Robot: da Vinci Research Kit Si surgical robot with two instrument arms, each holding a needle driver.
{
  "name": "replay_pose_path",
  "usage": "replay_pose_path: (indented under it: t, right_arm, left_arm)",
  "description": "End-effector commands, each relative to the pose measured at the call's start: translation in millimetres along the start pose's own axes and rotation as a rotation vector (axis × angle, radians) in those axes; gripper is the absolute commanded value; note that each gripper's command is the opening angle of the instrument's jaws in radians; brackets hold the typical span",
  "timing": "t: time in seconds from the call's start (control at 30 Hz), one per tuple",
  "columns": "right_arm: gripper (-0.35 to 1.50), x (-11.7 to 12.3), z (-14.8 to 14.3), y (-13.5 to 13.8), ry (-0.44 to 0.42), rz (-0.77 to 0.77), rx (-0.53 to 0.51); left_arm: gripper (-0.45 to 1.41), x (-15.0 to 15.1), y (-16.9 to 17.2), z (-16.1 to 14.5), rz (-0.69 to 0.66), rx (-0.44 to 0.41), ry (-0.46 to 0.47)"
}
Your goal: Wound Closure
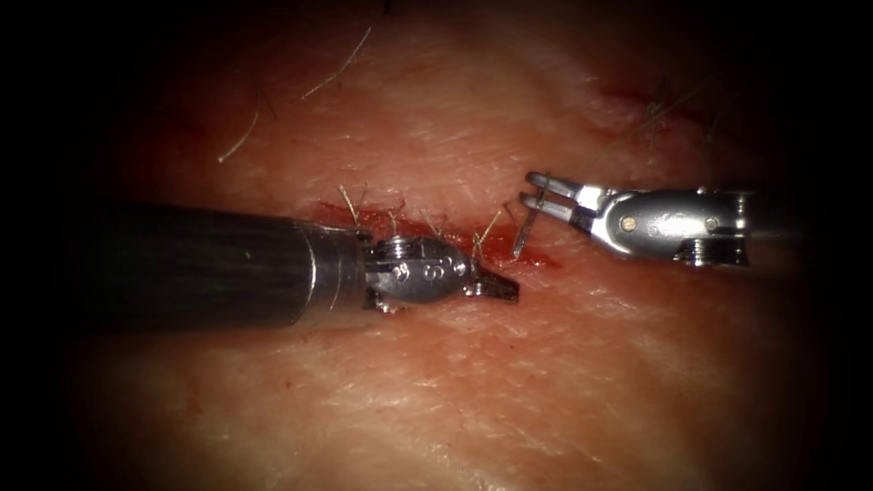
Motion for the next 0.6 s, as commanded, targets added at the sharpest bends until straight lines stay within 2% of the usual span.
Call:
replay_pose_path:
  t: [0.03,0.6]
  right_arm:
    - [-0.35,-0.3,0.7,-0.3,0.001,0.001,0.005]
    - [-0.35,1.0,0.4,0.1,0.011,0.041,0.022]
  left_arm:
    - [-0.45,-0.3,0.0,1.1,0.003,-0.005,-0.005]
    - [-0.45,-2.9,0.7,2.7,0.026,-0.032,-0.028]
